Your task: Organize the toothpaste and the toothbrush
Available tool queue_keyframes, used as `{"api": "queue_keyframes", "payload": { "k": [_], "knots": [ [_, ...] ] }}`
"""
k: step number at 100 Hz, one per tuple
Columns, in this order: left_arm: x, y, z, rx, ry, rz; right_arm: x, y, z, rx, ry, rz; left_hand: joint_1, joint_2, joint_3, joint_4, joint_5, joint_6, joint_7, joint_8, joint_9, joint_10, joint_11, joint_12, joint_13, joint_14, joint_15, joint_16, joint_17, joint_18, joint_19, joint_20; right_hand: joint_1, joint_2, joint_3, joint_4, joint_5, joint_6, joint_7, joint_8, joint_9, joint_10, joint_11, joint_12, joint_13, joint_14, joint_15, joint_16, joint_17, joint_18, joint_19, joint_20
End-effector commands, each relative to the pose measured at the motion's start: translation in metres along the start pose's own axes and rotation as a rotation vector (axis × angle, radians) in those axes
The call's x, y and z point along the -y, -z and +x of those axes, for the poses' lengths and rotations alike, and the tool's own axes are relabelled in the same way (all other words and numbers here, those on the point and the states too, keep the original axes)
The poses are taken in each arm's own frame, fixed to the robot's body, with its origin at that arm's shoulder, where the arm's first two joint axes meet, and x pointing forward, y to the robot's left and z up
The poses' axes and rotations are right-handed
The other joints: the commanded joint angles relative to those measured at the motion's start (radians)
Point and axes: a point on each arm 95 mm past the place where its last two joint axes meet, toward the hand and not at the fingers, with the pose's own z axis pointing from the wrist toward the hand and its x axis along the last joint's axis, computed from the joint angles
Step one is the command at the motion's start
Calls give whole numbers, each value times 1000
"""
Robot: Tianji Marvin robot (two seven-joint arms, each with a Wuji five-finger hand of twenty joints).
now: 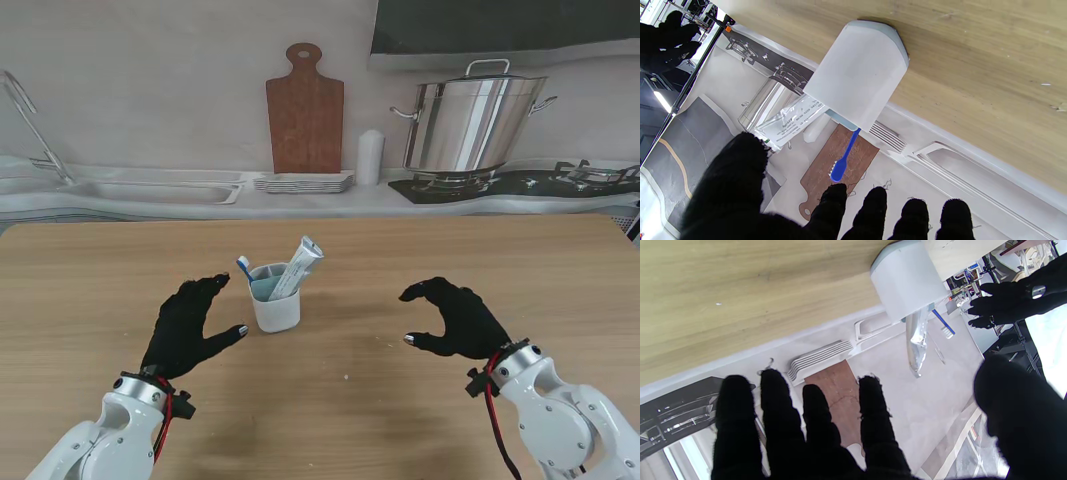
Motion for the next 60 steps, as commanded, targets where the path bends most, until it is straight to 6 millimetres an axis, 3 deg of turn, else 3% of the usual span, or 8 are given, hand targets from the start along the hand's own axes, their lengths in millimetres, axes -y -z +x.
{"api": "queue_keyframes", "payload": {
  "k": [1,60],
  "knots": [
    [-4,2,2,-6,13,-23,10,5,-1,15,-11,24,16,12,-7,5,17,19,8,-13,-10,-5,18,-3,5,-13,19,-1,-9,-39,0,-8,-3,10,5,27,15,16,-16,-6,7,4,-12,-10,2,2,6,-16,0,-14,-3,-11],
    [-8,4,4,-25,8,-33,17,10,-1,32,-25,30,14,10,-2,1,37,13,23,-13,8,0,23,-1,20,-7,32,-7,-16,-13,61,-37,-4,6,8,24,51,19,-27,-8,38,5,-22,-12,21,4,7,-17,15,2,0,-12]
  ]
}}
